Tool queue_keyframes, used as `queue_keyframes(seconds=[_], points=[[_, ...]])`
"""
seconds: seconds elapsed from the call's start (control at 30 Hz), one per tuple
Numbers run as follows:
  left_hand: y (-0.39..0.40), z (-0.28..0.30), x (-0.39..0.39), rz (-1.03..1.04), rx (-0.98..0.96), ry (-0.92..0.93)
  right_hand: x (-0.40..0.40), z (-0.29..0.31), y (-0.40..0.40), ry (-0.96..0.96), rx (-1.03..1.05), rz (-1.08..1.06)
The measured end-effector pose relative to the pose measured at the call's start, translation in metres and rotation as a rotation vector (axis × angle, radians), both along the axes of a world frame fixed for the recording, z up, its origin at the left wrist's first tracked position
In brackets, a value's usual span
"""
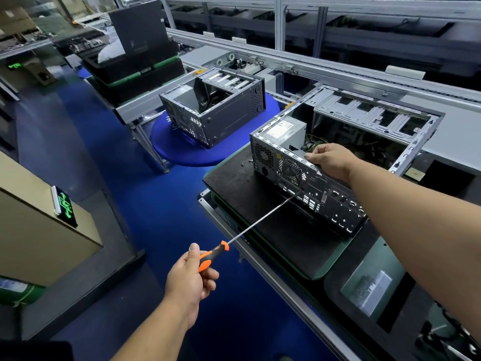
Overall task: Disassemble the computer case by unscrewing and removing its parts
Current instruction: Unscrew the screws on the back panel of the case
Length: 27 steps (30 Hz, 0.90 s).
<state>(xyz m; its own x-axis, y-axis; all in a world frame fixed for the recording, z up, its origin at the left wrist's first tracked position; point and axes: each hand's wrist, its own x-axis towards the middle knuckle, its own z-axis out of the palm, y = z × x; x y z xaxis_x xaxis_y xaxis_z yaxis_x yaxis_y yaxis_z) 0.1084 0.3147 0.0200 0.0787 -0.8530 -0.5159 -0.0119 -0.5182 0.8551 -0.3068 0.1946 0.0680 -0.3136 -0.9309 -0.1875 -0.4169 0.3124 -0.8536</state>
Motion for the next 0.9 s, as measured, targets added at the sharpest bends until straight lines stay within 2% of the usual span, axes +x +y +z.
queue_keyframes(seconds=[0.2,0.47,0.7,0.9], points=[[0.003,0.002,0.002,-0.004,0.082,0.049,0.000,0.000,0.000,0.008,0.007,0.000],[0.000,0.006,0.000,0.048,-0.016,0.169,-0.004,-0.006,-0.004,0.017,0.020,-0.041],[0.002,0.003,0.001,-0.040,-0.035,-0.020,-0.001,-0.003,-0.003,0.048,0.014,-0.102],[0.004,0.001,0.003,-0.060,0.040,-0.051,0.006,0.009,0.009,0.062,-0.070,-0.135]])
